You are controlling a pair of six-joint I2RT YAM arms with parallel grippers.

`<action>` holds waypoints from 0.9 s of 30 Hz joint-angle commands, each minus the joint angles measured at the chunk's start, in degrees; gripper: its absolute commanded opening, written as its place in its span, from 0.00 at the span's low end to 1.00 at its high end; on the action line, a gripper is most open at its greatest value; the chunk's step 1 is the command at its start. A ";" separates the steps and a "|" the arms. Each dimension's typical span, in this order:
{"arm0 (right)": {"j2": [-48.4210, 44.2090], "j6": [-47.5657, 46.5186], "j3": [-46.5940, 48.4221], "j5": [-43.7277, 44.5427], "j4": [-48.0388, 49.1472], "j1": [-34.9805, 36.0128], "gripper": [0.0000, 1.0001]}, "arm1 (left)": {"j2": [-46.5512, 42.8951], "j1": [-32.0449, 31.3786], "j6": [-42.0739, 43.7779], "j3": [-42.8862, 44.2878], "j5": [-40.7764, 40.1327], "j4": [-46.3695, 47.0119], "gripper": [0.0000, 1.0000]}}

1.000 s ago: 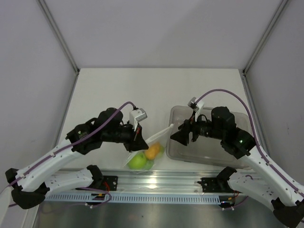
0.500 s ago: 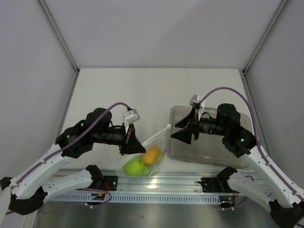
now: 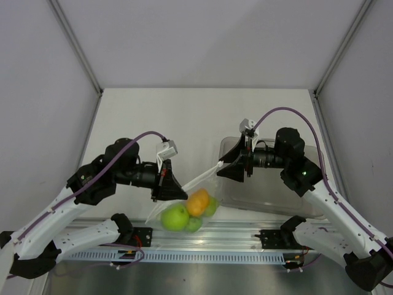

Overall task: Place the food in the zip-top bag and seal the zipper
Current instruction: Adjust the zipper food storage bag at the center of the board.

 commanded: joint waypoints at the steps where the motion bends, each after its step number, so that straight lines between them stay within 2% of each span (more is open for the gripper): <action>1: 0.17 0.70 2.55 -4.42 5.97 -0.29 0.60 | -0.47 0.47 -1.23 2.99 3.98 3.56 0.03; 6: 1.67 1.22 3.25 -7.32 5.62 -0.29 0.52 | -0.29 0.56 -1.67 2.55 5.39 4.61 0.04; 8: 1.41 2.10 2.64 -8.99 7.29 -0.29 0.51 | 0.06 0.56 -1.67 2.46 5.39 4.61 0.04; 12: 0.09 6.22 1.50 -11.63 13.26 -0.29 0.42 | 0.59 1.00 -2.20 2.03 6.36 5.92 0.04; 14: 0.00 6.76 1.58 -12.69 13.54 -0.29 0.43 | 0.94 1.26 -2.55 2.20 6.97 6.37 0.04; 15: -0.08 6.85 1.67 -13.04 13.45 -0.29 0.47 | 1.11 1.35 -2.64 1.85 7.41 6.89 0.04; 20: 0.35 7.20 1.50 -15.24 13.45 -0.21 0.50 | 1.47 1.44 -3.17 2.29 8.29 7.34 0.04; 22: 0.44 7.46 1.23 -15.32 14.06 -0.12 0.45 | 1.47 1.61 -3.61 2.20 8.73 7.95 0.04; 23: 0.62 7.72 1.15 -15.93 14.41 -0.12 0.35 | 1.29 1.61 -3.61 2.55 8.91 7.95 0.04; 27: 0.88 7.99 0.88 -14.98 15.30 0.85 0.16 | 1.03 2.40 -4.48 2.11 9.88 8.66 0.05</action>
